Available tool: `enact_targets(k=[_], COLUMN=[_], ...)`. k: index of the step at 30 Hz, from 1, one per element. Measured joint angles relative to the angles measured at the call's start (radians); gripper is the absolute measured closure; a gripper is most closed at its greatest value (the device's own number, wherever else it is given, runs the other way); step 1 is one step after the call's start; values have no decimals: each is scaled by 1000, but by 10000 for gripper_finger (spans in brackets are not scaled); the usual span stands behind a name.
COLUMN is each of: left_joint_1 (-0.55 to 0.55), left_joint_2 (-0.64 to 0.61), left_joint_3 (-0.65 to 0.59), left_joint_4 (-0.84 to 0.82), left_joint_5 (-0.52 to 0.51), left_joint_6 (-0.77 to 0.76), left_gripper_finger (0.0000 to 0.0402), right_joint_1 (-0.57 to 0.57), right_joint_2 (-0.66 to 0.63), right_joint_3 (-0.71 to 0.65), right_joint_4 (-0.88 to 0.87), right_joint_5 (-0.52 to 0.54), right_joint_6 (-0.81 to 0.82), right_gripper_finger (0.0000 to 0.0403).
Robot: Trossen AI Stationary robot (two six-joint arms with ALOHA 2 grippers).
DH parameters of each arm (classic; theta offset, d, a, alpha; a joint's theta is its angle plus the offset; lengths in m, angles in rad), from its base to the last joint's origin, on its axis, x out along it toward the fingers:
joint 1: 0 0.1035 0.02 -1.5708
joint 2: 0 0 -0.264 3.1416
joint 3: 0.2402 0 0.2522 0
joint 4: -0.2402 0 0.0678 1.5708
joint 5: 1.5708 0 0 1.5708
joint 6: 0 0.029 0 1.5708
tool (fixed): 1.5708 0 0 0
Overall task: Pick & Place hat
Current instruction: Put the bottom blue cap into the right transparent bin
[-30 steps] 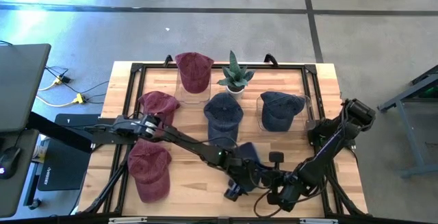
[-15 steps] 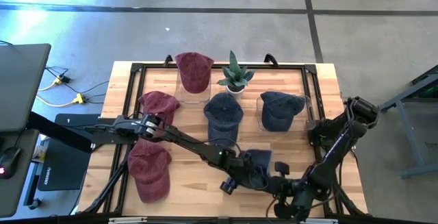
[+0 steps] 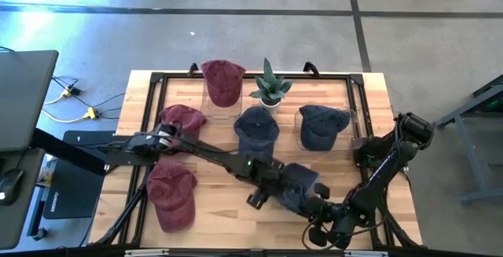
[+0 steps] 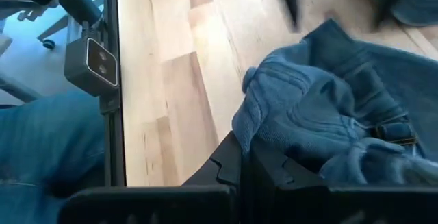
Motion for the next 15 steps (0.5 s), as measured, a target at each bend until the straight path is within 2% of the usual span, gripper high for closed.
enact_targets(k=[2,6,11,15], left_joint_1=[-28,-76,-100,-96], left_joint_2=[0,-1,-18,-16], left_joint_3=[-13,-152,-305,-364], left_joint_4=[30,307,632,672], left_joint_5=[-21,-66,-181,-190], left_joint_6=[11,27,-33,-106], left_gripper_finger=[142,142,142,142], right_joint_1=[-1,-1,-1,-4], right_joint_2=[0,0,0,0], right_joint_3=[-8,-29,-32,-32], right_joint_4=[3,21,28,30], right_joint_5=[7,6,5,4], right_joint_6=[0,0,-5,-7], right_gripper_finger=[397,399,396,394])
